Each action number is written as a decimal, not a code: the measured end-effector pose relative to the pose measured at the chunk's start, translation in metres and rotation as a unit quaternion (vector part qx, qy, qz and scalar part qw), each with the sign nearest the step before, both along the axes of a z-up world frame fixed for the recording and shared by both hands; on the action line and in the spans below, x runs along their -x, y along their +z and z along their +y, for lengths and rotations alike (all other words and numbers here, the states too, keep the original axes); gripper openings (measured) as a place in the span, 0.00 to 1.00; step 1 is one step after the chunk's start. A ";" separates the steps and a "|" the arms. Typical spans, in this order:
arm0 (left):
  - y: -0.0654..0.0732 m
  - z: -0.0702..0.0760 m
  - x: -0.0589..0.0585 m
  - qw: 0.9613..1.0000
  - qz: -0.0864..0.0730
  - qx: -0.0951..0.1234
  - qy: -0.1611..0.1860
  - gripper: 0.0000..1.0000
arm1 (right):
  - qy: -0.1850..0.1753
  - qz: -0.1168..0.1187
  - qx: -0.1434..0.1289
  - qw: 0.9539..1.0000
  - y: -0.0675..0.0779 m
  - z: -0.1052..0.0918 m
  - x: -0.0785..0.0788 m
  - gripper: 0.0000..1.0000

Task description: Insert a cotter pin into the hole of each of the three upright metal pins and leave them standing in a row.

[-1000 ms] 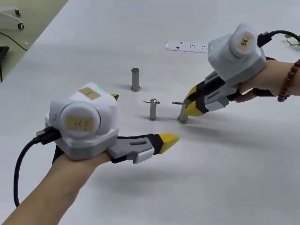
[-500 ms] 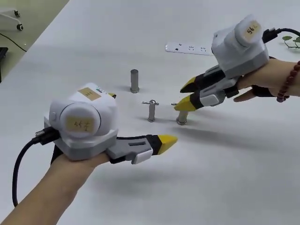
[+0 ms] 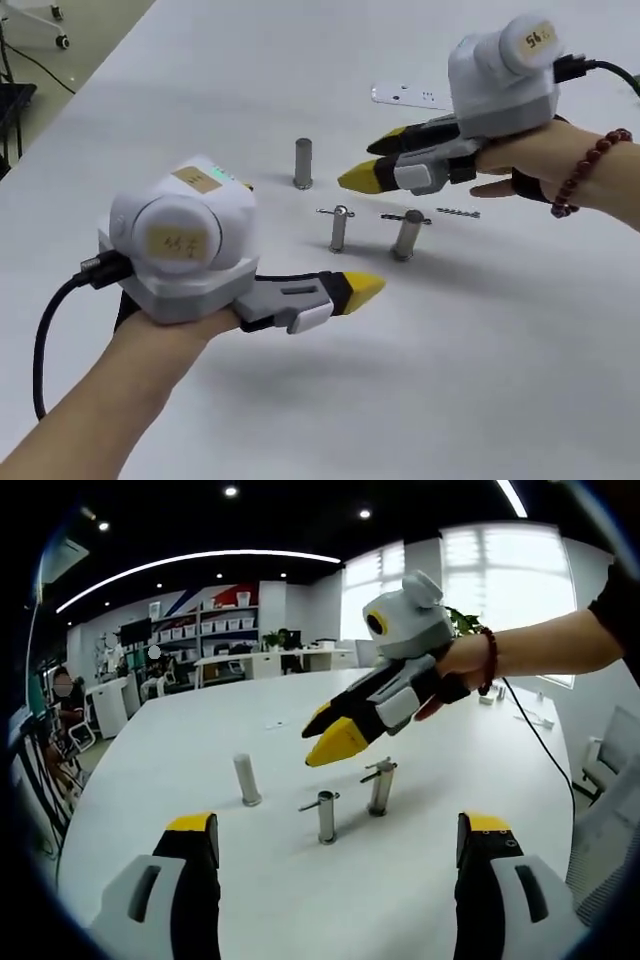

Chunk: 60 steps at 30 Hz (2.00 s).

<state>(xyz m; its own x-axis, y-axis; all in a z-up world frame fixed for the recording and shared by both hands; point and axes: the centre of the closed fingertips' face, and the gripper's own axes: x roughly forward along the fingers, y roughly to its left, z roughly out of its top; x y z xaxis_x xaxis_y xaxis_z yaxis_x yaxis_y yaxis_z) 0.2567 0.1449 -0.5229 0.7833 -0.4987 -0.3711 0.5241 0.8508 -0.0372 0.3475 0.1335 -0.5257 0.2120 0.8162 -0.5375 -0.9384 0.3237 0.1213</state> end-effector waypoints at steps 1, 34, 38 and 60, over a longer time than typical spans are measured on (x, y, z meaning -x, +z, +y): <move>0.000 0.001 0.000 1.000 0.000 0.000 0.001 0.99 | -0.003 -0.003 -0.003 1.000 0.000 0.004 -0.003 0.40; -0.002 0.012 -0.004 1.000 0.009 -0.004 0.017 0.94 | -0.038 -0.025 0.006 0.999 -0.049 0.063 -0.053 0.18; -0.001 0.014 -0.005 1.000 0.009 -0.003 0.022 0.94 | -0.035 -0.026 0.012 0.999 -0.051 0.063 -0.054 0.12; -0.004 0.013 -0.003 1.000 0.013 -0.004 0.024 0.93 | -0.019 -0.056 0.039 0.997 -0.044 0.056 -0.045 0.08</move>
